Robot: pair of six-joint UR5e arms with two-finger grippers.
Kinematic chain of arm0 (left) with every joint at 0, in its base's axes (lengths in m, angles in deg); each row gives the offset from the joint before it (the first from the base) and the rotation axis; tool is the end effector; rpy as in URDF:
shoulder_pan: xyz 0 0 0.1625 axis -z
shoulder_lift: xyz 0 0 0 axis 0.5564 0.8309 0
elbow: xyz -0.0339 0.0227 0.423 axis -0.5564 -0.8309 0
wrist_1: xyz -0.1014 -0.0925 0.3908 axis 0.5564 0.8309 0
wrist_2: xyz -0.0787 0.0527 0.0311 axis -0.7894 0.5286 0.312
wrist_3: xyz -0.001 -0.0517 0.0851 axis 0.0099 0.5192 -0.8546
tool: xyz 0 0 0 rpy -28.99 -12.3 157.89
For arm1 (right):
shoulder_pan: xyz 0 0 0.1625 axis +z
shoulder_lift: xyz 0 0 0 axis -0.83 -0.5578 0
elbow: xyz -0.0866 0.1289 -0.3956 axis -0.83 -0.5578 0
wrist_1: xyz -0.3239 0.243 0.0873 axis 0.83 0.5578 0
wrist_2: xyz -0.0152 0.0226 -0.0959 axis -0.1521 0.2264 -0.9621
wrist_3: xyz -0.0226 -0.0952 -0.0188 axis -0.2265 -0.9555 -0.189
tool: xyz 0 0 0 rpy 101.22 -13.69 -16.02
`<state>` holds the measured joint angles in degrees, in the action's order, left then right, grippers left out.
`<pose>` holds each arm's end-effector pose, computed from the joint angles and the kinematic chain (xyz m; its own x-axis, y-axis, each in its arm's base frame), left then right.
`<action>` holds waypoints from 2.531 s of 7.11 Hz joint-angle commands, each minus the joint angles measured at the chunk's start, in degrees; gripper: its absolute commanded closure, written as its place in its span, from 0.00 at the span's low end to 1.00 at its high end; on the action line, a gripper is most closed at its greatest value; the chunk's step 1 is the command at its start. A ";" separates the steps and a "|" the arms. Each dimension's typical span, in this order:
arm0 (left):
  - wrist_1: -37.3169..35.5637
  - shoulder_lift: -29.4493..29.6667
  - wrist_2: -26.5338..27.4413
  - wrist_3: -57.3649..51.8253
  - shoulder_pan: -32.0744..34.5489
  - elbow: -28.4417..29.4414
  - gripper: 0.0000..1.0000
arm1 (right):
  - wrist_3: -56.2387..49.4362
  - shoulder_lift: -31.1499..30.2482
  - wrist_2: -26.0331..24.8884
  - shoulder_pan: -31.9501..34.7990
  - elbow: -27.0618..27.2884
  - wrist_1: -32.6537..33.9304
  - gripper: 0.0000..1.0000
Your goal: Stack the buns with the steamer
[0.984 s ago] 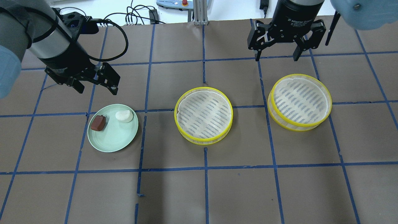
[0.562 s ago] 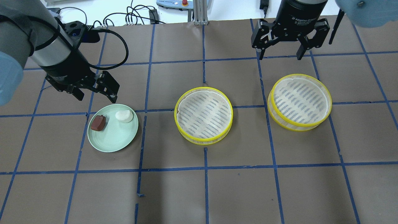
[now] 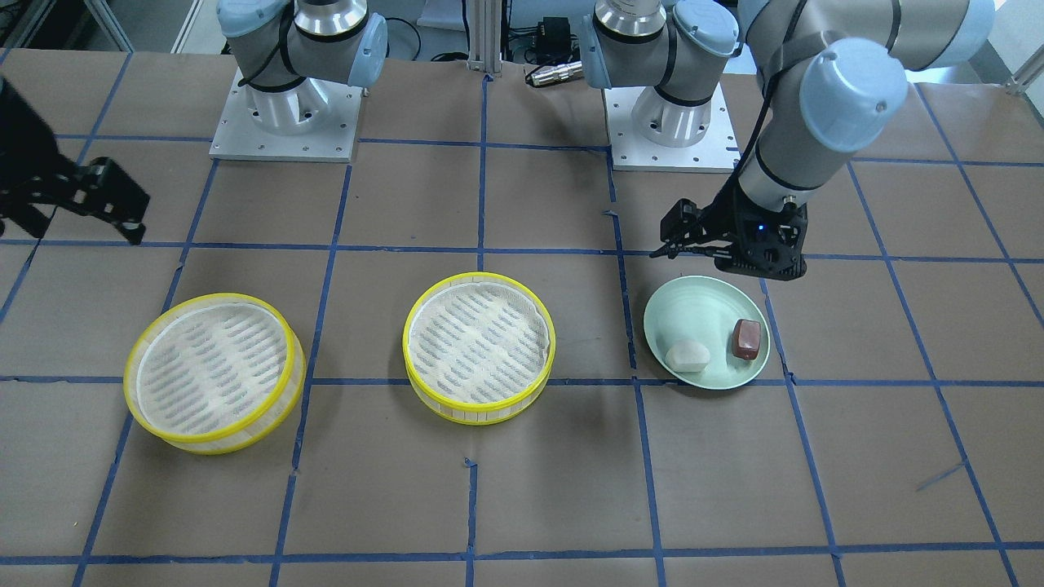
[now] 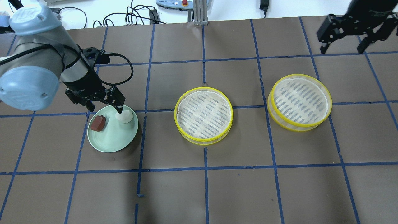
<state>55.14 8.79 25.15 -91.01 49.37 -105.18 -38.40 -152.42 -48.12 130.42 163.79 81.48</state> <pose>-0.0765 -0.4936 0.3465 -0.9922 0.1168 0.0428 0.1211 0.9853 0.1201 -0.0182 -0.5453 0.4889 -0.9988 0.0465 0.0179 0.0477 0.9959 0.0767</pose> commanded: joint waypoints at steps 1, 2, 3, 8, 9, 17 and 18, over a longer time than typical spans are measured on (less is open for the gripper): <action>-11.36 8.81 0.05 -0.07 -0.12 -1.50 0.00 | -12.54 0.79 -0.21 -9.96 5.68 4.11 0.00; -14.97 12.07 0.31 -0.68 -0.12 -1.76 0.00 | -12.59 0.53 -0.03 -10.51 7.97 5.19 0.02; -17.97 14.54 2.05 -0.77 -0.21 -1.85 0.00 | -12.67 1.66 0.32 -10.43 11.65 11.03 0.03; -21.69 17.73 3.39 1.15 -0.21 -4.57 0.98 | -12.68 11.33 3.57 -10.25 27.95 42.11 0.09; -22.12 15.72 3.22 3.51 0.23 -3.79 0.98 | -12.67 12.56 3.66 -10.25 27.95 42.46 0.12; -17.47 16.31 -5.14 46.24 25.45 11.07 0.01 | -12.33 11.88 3.31 -10.43 26.03 41.51 0.93; -17.21 16.32 -4.79 46.16 25.54 10.72 0.00 | -12.06 10.04 3.13 -10.43 22.97 35.93 0.93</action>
<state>38.42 24.37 20.05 -46.28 73.88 -94.00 -50.76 -140.50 -44.80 120.03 189.70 122.16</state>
